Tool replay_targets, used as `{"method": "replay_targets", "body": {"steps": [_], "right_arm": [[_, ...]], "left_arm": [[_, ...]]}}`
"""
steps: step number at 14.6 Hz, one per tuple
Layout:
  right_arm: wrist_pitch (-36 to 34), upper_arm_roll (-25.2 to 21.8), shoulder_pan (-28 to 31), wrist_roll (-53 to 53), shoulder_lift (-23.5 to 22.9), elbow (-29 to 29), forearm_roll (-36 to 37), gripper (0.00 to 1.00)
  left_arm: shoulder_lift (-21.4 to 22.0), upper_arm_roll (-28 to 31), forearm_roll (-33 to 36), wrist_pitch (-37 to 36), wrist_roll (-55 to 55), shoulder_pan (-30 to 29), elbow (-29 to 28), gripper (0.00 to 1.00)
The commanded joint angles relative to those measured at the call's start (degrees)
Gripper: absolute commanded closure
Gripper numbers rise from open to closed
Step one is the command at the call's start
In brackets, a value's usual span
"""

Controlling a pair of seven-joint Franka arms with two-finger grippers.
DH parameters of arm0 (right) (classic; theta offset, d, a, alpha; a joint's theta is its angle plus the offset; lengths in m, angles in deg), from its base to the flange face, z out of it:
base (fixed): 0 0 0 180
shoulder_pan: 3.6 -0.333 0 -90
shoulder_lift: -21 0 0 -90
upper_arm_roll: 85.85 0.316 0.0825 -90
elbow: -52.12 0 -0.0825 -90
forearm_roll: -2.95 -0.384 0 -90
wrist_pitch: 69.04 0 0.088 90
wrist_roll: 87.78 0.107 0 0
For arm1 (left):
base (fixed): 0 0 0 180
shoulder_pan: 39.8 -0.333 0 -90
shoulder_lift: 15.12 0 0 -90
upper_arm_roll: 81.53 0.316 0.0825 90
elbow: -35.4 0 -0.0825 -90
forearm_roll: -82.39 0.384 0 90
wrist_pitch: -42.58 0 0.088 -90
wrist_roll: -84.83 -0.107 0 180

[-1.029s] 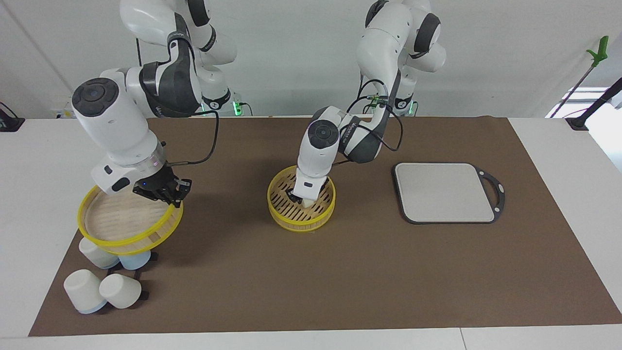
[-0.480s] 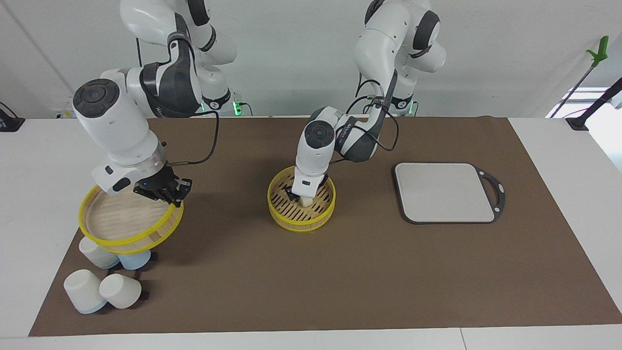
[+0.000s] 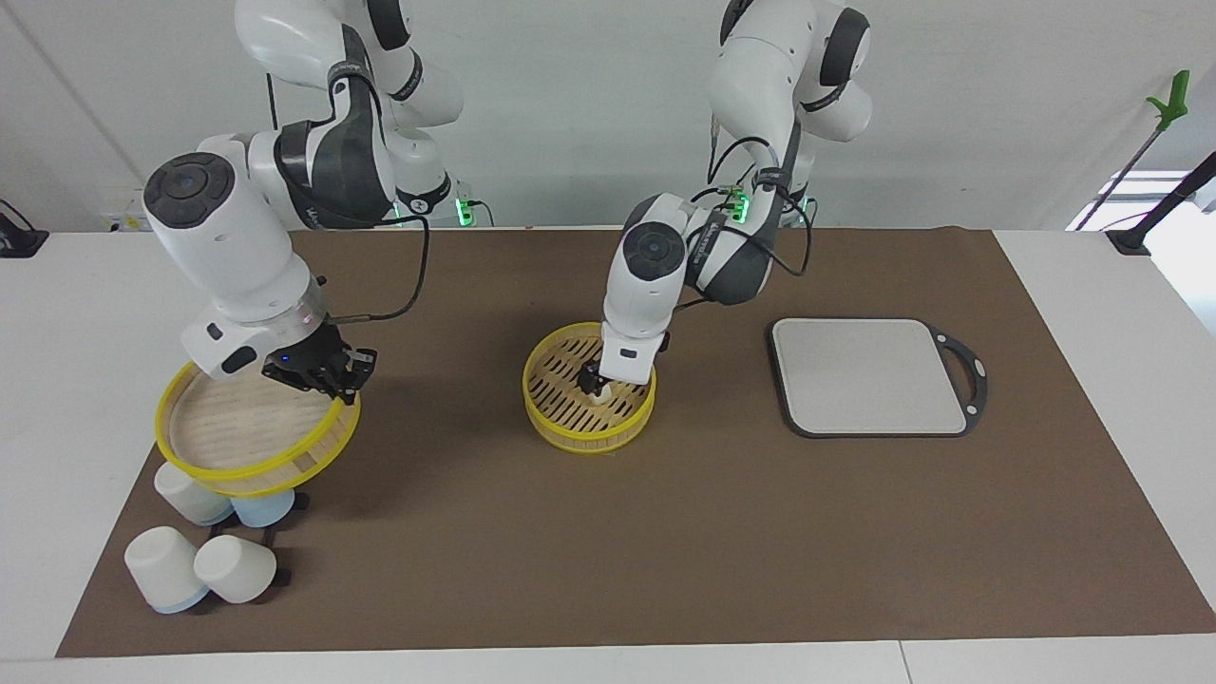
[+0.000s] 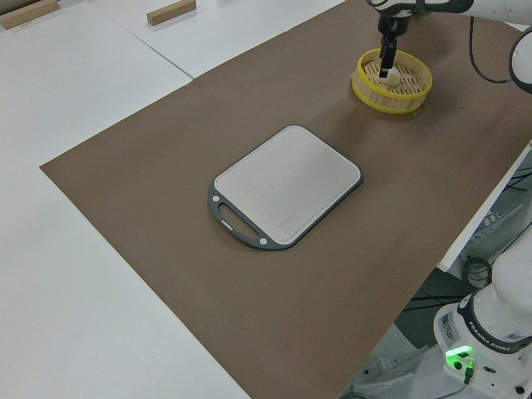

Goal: Place bun in steamer
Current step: 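Release the bun and withdraw the left gripper while the right gripper returns the lid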

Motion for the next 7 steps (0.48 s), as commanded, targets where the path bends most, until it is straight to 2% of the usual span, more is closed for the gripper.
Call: {"method": "replay_targets", "body": {"steps": [1,5,7], "right_arm": [[1.29,1.05,-2.51,5.24,2.12,2.39,-0.39,1.0],[3.48,1.05,-11.92,22.89,1.34,2.04,-0.48,1.0],[3.75,0.96,-17.54,32.05,-1.55,-0.41,-0.83,1.0]], "left_arm": [[6.93,3.74,1.15,-4.86,-2.66,-3.86,-1.73,0.0],[12.11,3.92,3.53,-10.75,-16.45,-15.89,-1.55,0.0],[14.4,4.01,3.53,-15.04,-28.02,-21.17,-1.64,0.0]]}}
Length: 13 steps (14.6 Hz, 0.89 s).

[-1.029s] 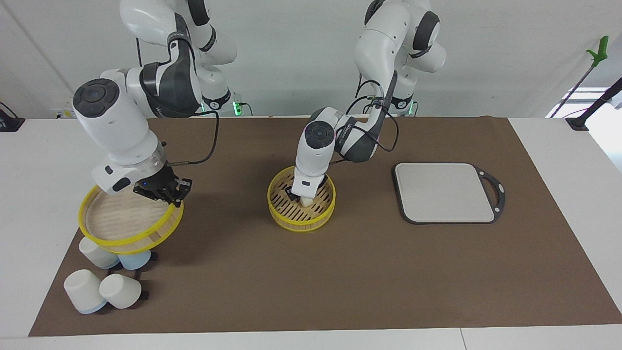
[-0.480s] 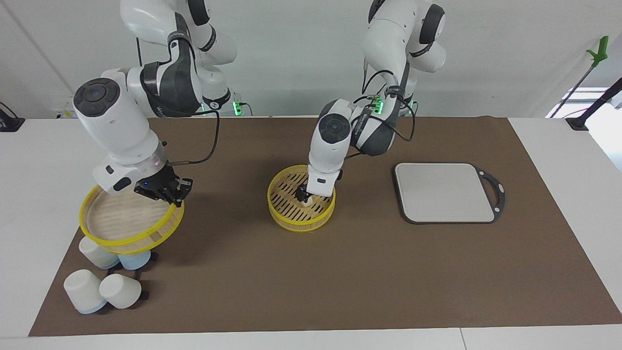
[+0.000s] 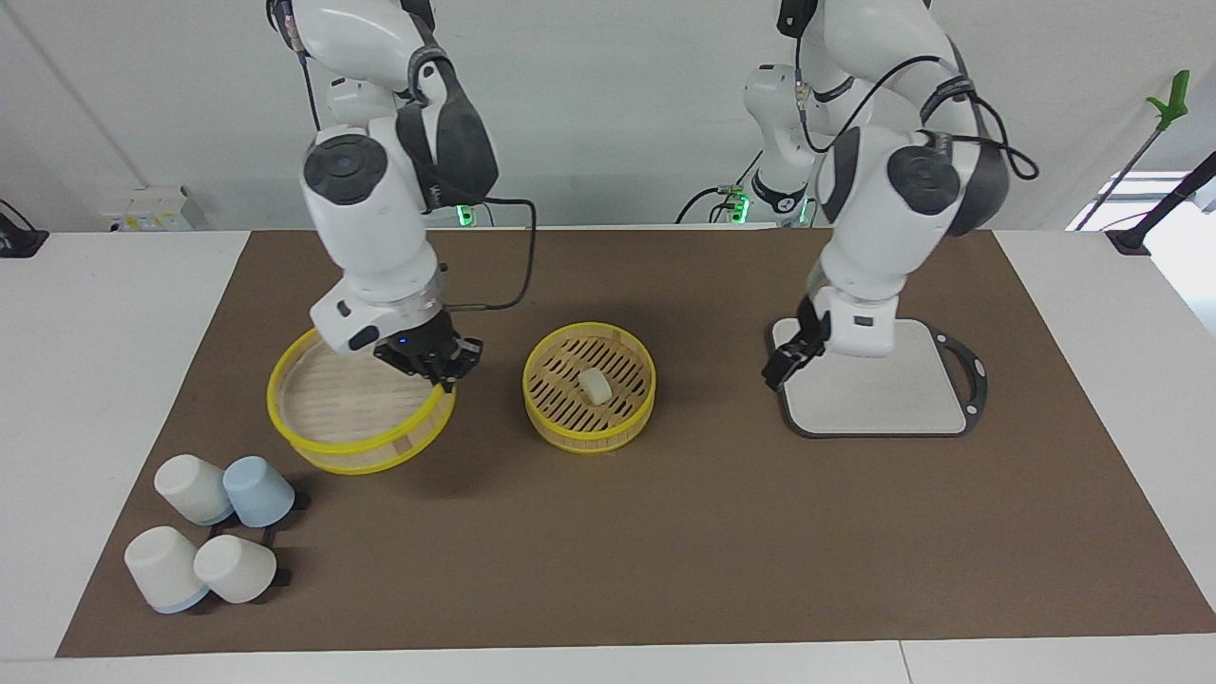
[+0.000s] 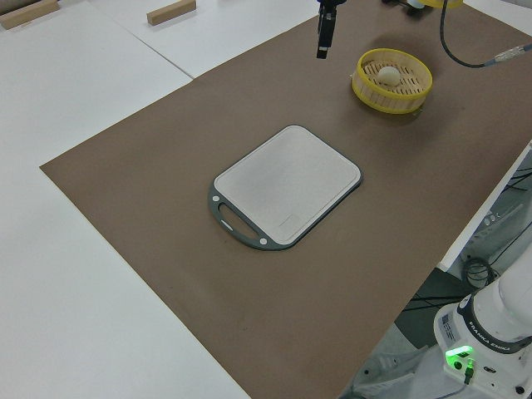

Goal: Place bun in steamer
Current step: 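Release the bun and withdraw the left gripper while the right gripper returns the lid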

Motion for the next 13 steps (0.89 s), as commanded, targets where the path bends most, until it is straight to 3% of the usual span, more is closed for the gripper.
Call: {"method": "replay_targets", "body": {"steps": [1,4,9,13], "right_arm": [[0.76,-0.2,-5.84,12.13,-4.35,-4.5,-1.09,1.0],[-0.13,-0.64,-11.83,21.57,-13.59,-14.88,-0.92,1.0],[3.73,-0.73,-16.06,29.49,-17.73,-15.52,-0.75,1.0],[5.5,-0.55,-16.32,29.94,-18.53,-16.22,-0.75,1.0]], "left_arm": [[3.74,-0.74,0.89,-5.19,-12.93,-5.27,-1.89,0.0],[7.17,-0.74,3.51,-9.42,-24.81,-8.1,-4.25,0.0],[14.2,-1.18,6.34,-9.78,-33.1,-11.96,-12.42,0.0],[17.71,-3.29,6.34,-12.32,-36.8,-15.4,-14.8,0.0]]}}
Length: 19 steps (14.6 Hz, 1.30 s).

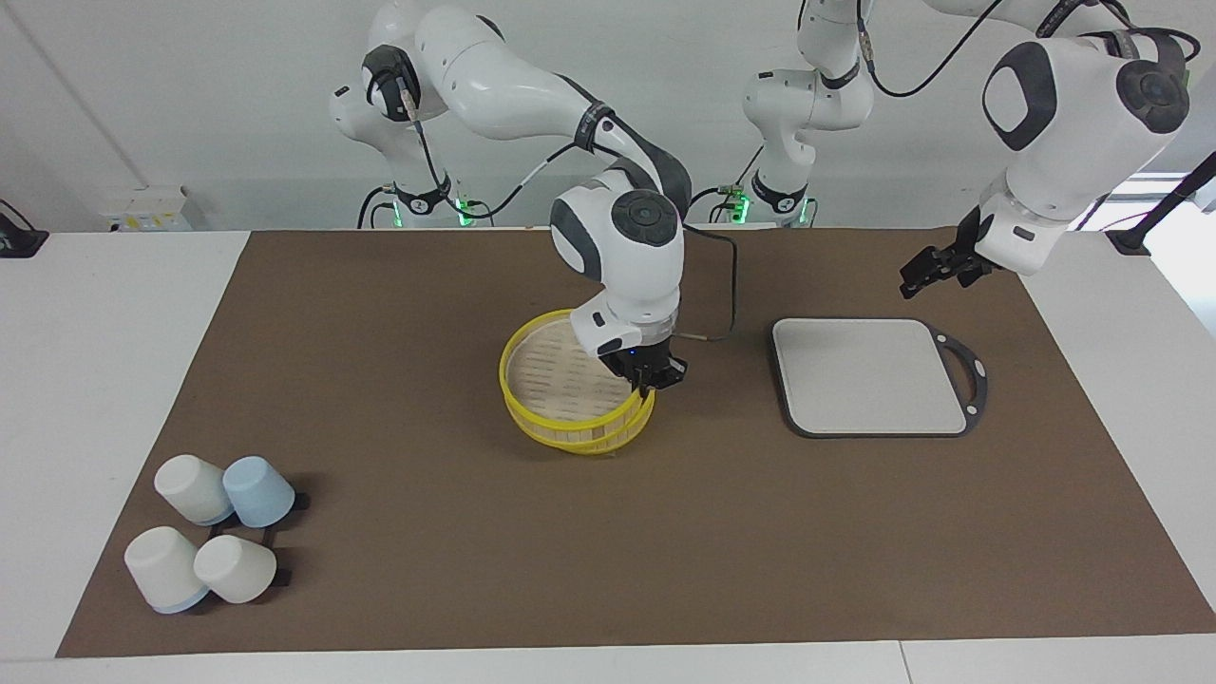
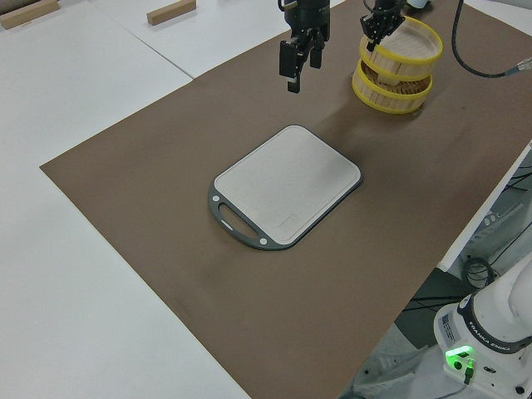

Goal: Place bun in steamer
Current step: 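Lower the lid onto the steamer with the right gripper and seat it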

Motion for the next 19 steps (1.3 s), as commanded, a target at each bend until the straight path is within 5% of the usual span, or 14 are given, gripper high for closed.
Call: {"method": "replay_targets", "body": {"steps": [1,19], "right_arm": [[-0.36,-0.09,-0.03,0.82,-0.75,-2.53,-0.28,1.0],[1.04,0.09,-1.17,-1.37,1.63,3.71,-0.89,1.0]], "left_arm": [[4.83,-1.8,1.08,-0.89,-2.12,-1.17,-5.42,0.0],[3.87,-5.58,1.08,2.62,-6.79,-4.25,-5.78,0.0]]}}
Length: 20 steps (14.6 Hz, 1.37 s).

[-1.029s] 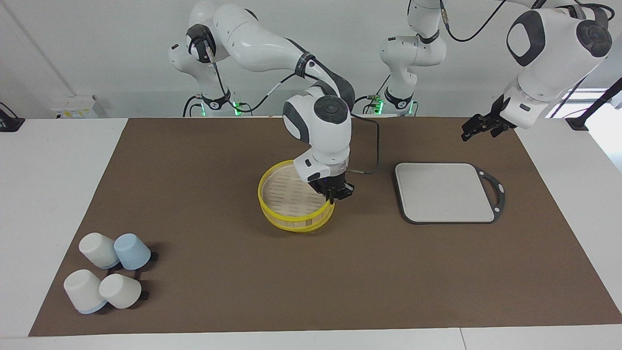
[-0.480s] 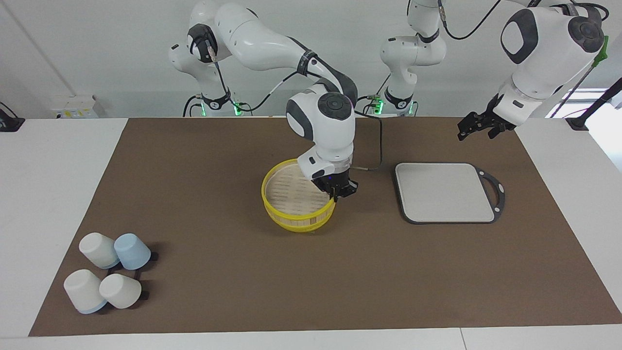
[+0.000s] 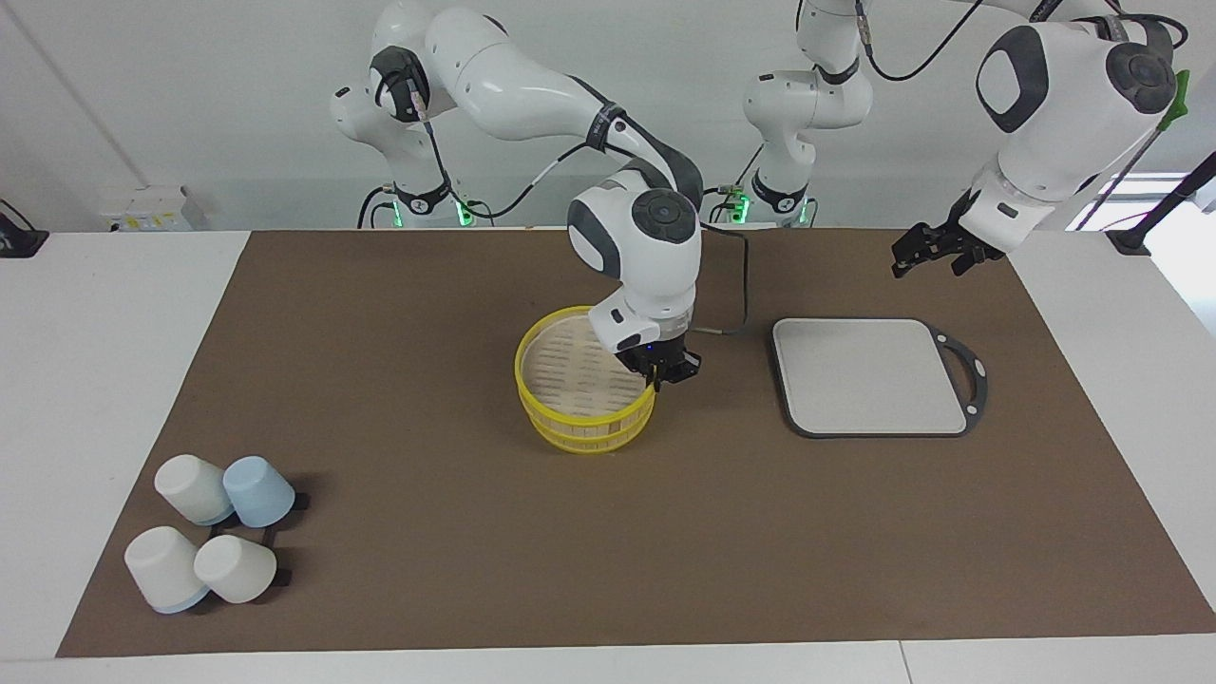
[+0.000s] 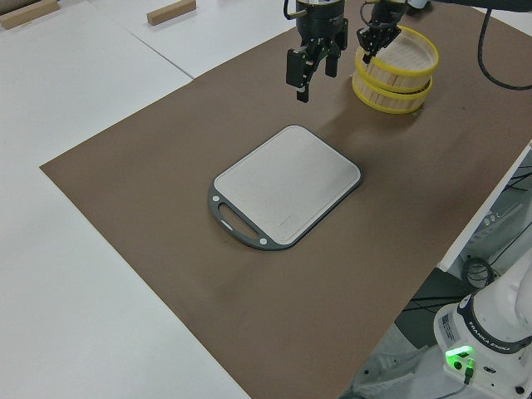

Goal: Place bun in steamer
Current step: 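Lower the lid onto the steamer with the right gripper and seat it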

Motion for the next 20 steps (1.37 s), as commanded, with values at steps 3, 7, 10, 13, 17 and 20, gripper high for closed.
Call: {"method": "replay_targets", "body": {"steps": [3,7,10,13,17,20], "right_arm": [[0.98,0.13,0.32,-1.23,1.76,2.57,-0.91,1.0],[0.72,0.13,0.14,-0.97,1.76,2.57,-1.17,1.0],[0.46,0.31,-0.03,-0.61,1.85,2.57,-1.17,1.0],[0.54,0.39,-0.03,-0.53,2.2,3.44,-1.26,1.0],[1.07,0.39,-0.21,-0.53,2.99,5.03,-1.26,1.0],[1.24,0.39,-0.65,-0.61,2.99,5.38,-1.26,1.0]], "left_arm": [[0.61,-0.7,1.07,1.54,-0.68,-0.41,-1.43,0.0],[0.61,-0.79,1.07,1.36,-0.59,-0.32,-1.43,0.0],[0.69,-0.79,1.07,1.28,-0.59,-0.24,-1.43,0.0],[0.69,-0.87,1.07,1.36,-0.51,-0.15,-1.43,0.0],[0.69,-0.87,1.07,1.45,-0.42,-0.06,-1.43,0.0],[0.61,-0.87,1.07,1.36,-0.5,-0.06,-1.43,0.0]]}}
